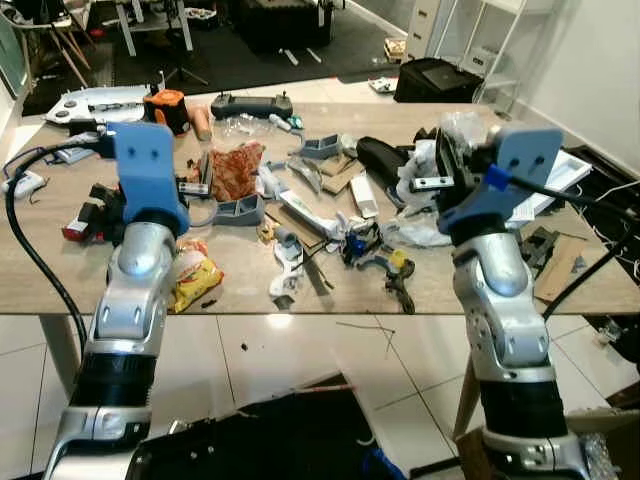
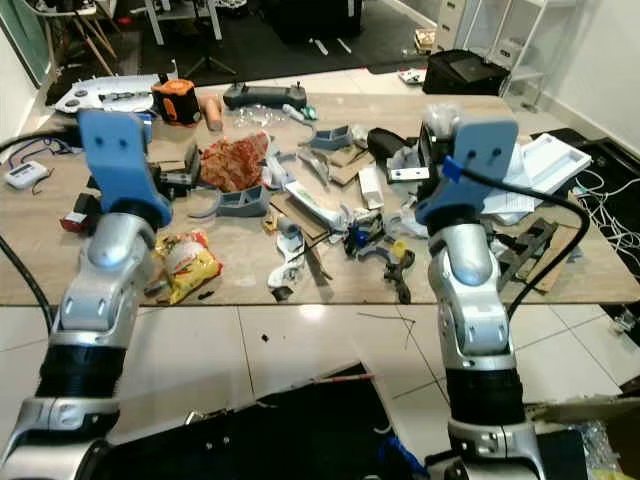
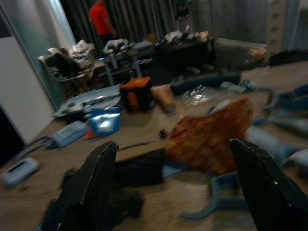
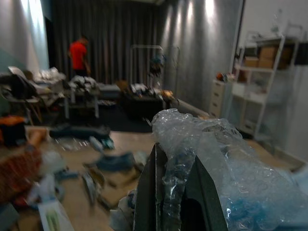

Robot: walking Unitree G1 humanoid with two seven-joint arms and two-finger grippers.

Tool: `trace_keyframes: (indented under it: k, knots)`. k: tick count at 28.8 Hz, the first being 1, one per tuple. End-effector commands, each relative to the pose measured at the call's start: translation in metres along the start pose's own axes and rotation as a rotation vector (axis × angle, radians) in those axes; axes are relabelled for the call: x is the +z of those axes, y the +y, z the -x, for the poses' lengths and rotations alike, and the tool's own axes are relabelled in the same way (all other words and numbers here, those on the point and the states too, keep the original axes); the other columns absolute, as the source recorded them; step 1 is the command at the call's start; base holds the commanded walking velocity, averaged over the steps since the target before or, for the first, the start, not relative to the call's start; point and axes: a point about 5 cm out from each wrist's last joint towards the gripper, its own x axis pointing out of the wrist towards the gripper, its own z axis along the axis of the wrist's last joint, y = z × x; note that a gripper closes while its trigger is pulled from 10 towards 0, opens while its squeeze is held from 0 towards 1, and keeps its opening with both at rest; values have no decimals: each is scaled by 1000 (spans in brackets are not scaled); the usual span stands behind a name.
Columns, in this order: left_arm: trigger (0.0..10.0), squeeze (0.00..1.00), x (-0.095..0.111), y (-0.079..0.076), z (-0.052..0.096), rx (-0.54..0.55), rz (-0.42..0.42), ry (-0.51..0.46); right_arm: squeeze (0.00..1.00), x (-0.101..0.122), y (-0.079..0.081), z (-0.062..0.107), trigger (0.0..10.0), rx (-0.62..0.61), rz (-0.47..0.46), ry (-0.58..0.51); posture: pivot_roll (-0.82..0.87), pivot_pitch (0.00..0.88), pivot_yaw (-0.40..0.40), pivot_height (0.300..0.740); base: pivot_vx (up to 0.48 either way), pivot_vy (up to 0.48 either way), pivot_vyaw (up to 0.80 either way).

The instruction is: Picking trash to rubbish bin

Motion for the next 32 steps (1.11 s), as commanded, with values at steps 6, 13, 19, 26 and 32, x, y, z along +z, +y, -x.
trace_keyframes:
  k: [6,13,19,26,32]
  knots:
    - [10000,0,-2,-9,13,-90,37,10,0,-5,-6,8,10000,15,-15,17,12,71,0,740,0,0,0]
    - [10000,0,-5,-24,15,-102,87,57,0,-6,10,10,10000,105,-56,30,7,66,0,740,0,0,0]
    - [10000,0,-5,-25,12,-77,85,57,0,-28,28,18,10000,220,-66,192,-8,80,-9,740,0,0,0]
    - [10000,0,-5,-30,13,-91,101,48,0,-45,31,29,10000,236,-43,317,-20,100,2,740,0,0,0]
    - [10000,0,-7,-40,14,-114,128,67,0,-40,22,24,10000,160,-36,284,-18,114,-1,740,0,0,0]
